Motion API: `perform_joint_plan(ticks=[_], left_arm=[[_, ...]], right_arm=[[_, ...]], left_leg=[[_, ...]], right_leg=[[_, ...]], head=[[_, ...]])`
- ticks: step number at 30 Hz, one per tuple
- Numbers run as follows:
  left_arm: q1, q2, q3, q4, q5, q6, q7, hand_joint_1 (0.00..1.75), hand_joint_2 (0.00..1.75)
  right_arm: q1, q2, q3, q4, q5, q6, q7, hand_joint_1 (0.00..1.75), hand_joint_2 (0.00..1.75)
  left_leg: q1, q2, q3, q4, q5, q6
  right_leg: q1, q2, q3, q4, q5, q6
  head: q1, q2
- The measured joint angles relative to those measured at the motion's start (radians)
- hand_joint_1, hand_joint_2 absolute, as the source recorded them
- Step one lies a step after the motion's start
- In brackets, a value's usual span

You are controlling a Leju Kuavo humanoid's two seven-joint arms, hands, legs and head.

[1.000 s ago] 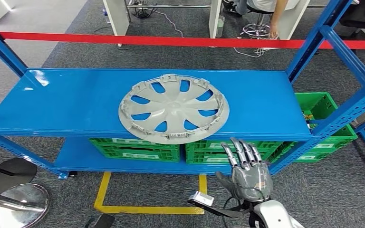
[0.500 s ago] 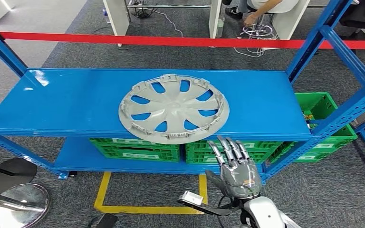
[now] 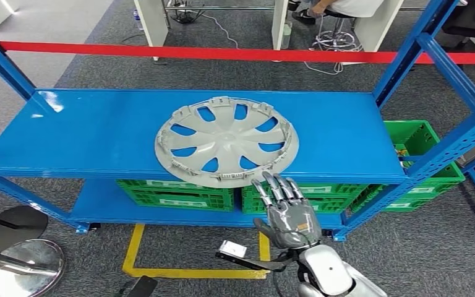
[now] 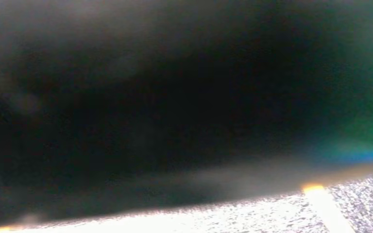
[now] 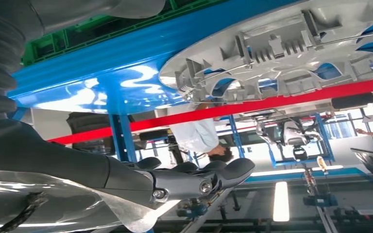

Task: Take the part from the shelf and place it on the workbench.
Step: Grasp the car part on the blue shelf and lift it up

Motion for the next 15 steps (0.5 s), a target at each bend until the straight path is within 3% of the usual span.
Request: perform_joint_plan(ticks=[15], left_arm=[[-0.005,0.001,-0.014,-0.007,-0.01,-0.022,0.015,0.0,0.0]], right_arm=[[-0.07,0.021,0.006,0.077,0.033,0.048,0.019,0.0,1.75]], left_leg=[[0.0,0.0,0.0,0.0,0.0,0.0]], right_leg=[[0.0,0.0,0.0,0.0,0.0,0.0]], head=[[0.0,0.0]])
